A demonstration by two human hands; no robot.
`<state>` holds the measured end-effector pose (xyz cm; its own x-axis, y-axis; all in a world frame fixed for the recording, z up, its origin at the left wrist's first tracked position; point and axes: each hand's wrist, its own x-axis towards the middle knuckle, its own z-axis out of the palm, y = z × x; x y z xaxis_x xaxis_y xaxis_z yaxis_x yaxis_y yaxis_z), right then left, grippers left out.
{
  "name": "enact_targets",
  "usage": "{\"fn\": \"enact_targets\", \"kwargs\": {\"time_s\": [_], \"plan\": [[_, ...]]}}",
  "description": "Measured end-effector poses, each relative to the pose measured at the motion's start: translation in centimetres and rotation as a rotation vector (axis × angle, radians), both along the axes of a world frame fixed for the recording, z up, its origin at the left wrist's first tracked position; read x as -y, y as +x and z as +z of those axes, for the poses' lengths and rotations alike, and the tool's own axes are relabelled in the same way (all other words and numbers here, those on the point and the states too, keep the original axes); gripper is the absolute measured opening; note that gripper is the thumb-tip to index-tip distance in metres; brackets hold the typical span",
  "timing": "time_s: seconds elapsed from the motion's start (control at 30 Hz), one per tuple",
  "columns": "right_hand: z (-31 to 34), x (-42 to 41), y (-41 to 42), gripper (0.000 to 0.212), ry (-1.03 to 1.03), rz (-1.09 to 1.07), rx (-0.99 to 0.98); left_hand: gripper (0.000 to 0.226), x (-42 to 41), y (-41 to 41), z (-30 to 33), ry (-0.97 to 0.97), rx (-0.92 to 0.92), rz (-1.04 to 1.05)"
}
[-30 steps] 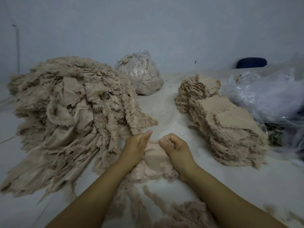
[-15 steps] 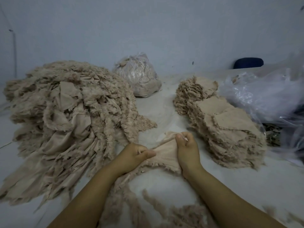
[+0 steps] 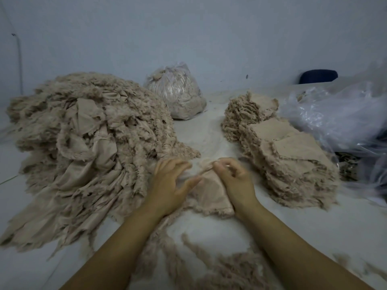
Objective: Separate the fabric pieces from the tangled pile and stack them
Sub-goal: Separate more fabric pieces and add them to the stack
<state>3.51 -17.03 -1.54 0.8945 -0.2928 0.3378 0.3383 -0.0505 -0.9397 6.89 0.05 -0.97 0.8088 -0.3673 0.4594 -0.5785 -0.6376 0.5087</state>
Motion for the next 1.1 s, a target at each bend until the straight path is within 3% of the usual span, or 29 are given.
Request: {"fn": "enact_targets", "kwargs": {"time_s": [0.1, 0.17, 0.23, 0.33, 0.4, 0.5, 0.57, 0.7, 0.87, 0.97, 1.1], "plan": [[0.0, -0.7, -0.7, 0.012, -0.08, 0.173, -0.005, 0.062, 1.7, -0.9, 0.5, -0.392, -0.432, -0.169], [-0.2, -1.1, -1.0, 0.029, 0.005, 0.215, -0.076, 0.031, 2.5, -0.9, -0.3, -0.494, -0.573, -0.231], [-0.2, -1.2, -1.1, 0.052, 0.047, 0.238, -0.228, 0.033, 2.7, -1.1, -0.5, -0.56, -0.566, -0.176], [-0.3, -1.5, -1.3, 0.055, 0.044, 0.319, -0.37, 0.021, 2.7, -1.0, -1.1, -0.555, -0.5, -0.11], [-0.2, -1.7, -1.3, 0.062, 0.057, 0.331, -0.391, 0.035, 2.8, -1.1, -1.4, -0.526, -0.44, -0.09], [-0.2, -2.2, -1.7, 0.069, 0.084, 0.341, -0.443, 0.032, 3.2, -0.9, -1.6, -0.56, -0.367, -0.019], [-0.3, -2.4, -2.0, 0.061, 0.167, 0.384, -0.455, 0.029, 3.1, -0.4, -1.5, -0.598, -0.373, -0.005], [0.1, -1.7, -1.8, 0.044, 0.128, 0.391, -0.483, 0.019, 2.3, 0.6, -1.7, -0.547, -0.373, 0.042], [0.5, -0.7, -1.9, 0.019, 0.038, 0.507, -0.527, 0.044, 2.1, 0.8, -2.1, -0.507, -0.414, 0.04], [0.7, 0.1, -1.9, 0.017, 0.008, 0.562, -0.576, 0.054, 2.1, 1.0, -2.3, -0.506, -0.436, 0.046], [0.9, 0.8, -1.9, 0.022, -0.022, 0.567, -0.612, 0.041, 2.2, 1.0, -2.3, -0.509, -0.425, 0.073]]}}
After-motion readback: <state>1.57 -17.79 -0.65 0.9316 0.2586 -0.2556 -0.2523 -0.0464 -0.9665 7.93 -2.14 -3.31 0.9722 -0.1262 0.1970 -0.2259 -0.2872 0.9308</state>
